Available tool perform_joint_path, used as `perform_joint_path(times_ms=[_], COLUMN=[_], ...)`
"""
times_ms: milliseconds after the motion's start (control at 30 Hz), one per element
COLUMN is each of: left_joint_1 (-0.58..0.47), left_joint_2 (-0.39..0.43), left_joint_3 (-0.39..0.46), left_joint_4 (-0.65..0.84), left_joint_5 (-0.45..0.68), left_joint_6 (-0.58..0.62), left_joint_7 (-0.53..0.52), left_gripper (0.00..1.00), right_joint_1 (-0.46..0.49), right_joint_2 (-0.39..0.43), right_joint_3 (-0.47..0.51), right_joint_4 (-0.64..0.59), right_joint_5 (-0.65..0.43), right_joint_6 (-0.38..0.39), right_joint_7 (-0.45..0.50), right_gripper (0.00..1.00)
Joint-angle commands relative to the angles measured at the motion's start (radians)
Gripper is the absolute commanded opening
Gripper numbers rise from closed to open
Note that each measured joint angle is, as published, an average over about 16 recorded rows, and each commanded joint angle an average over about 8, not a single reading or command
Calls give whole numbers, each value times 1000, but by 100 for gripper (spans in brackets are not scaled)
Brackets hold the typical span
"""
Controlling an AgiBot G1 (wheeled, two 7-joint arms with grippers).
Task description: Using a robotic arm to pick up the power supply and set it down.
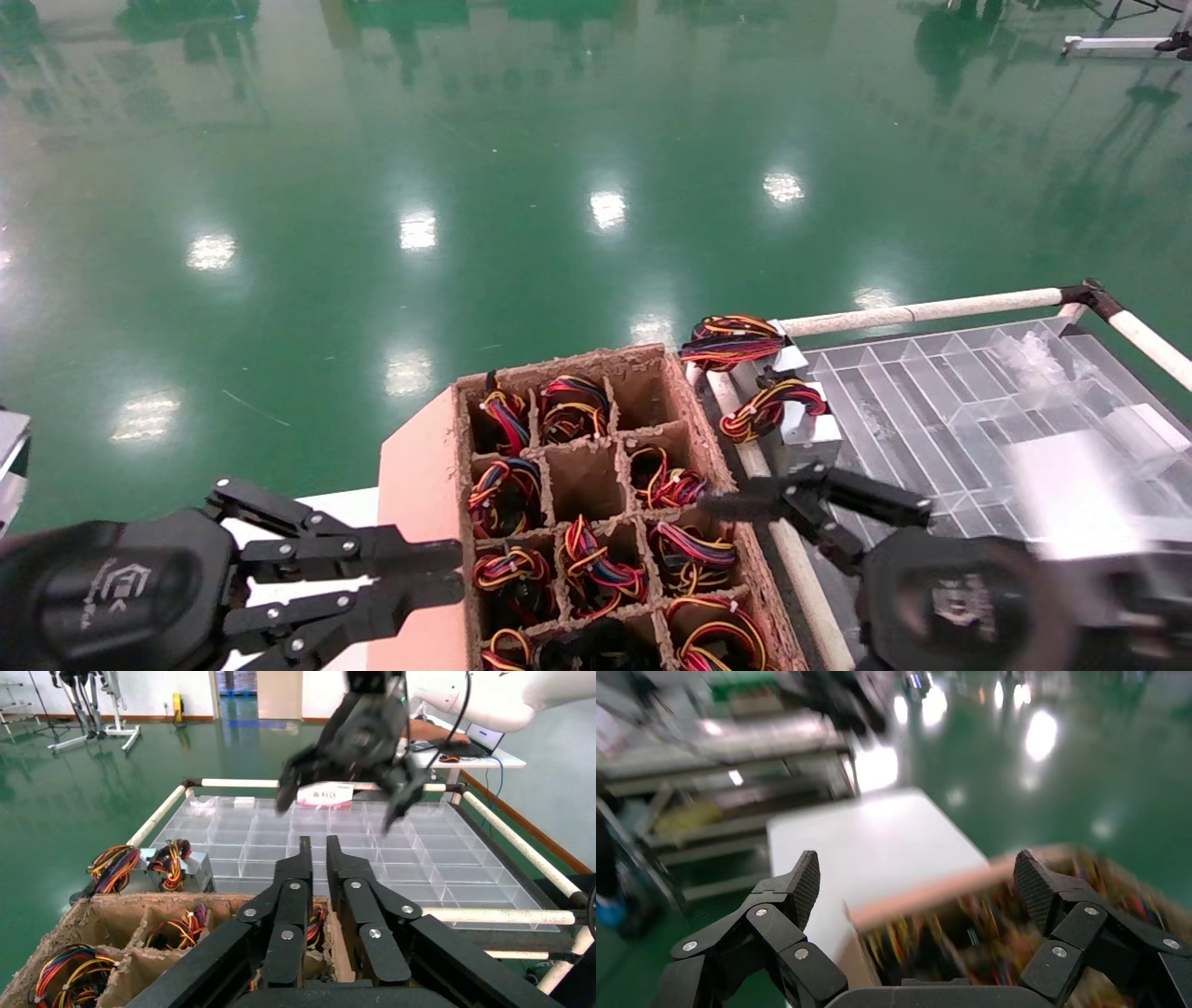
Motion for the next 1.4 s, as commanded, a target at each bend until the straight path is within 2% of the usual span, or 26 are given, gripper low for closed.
perform_joint_path(times_ms=[33, 200, 233, 267, 467, 500, 533, 733, 800, 1000, 1067, 1400], left_joint_1=[0, 0, 0, 0, 0, 0, 0, 0, 0, 0, 0, 0], left_joint_2=[0, 0, 0, 0, 0, 0, 0, 0, 0, 0, 0, 0], left_joint_3=[0, 0, 0, 0, 0, 0, 0, 0, 0, 0, 0, 0], left_joint_4=[0, 0, 0, 0, 0, 0, 0, 0, 0, 0, 0, 0], left_joint_5=[0, 0, 0, 0, 0, 0, 0, 0, 0, 0, 0, 0], left_joint_6=[0, 0, 0, 0, 0, 0, 0, 0, 0, 0, 0, 0], left_joint_7=[0, 0, 0, 0, 0, 0, 0, 0, 0, 0, 0, 0], left_gripper=[0, 0, 0, 0, 0, 0, 0, 0, 6, 81, 99, 100], right_joint_1=[10, 45, 51, 57, 97, 107, 117, 188, 206, 249, 259, 273], right_joint_2=[3, -44, -55, -68, -148, -163, -179, -273, -299, -358, -369, -393], right_joint_3=[-15, -76, -88, -98, -148, -156, -165, -213, -224, -243, -246, -254], right_joint_4=[0, -25, -33, -42, -111, -124, -137, -228, -259, -347, -370, -411], right_joint_5=[-49, -176, -198, -216, -303, -318, -333, -421, -440, -479, -488, -511], right_joint_6=[17, 51, 55, 59, 77, 79, 81, 96, 102, 119, 124, 147], right_joint_7=[3, 17, 18, 18, -5, -10, -16, -45, -56, -100, -112, -131], right_gripper=[100, 100, 97, 89, 14, 5, 0, 0, 0, 0, 0, 0])
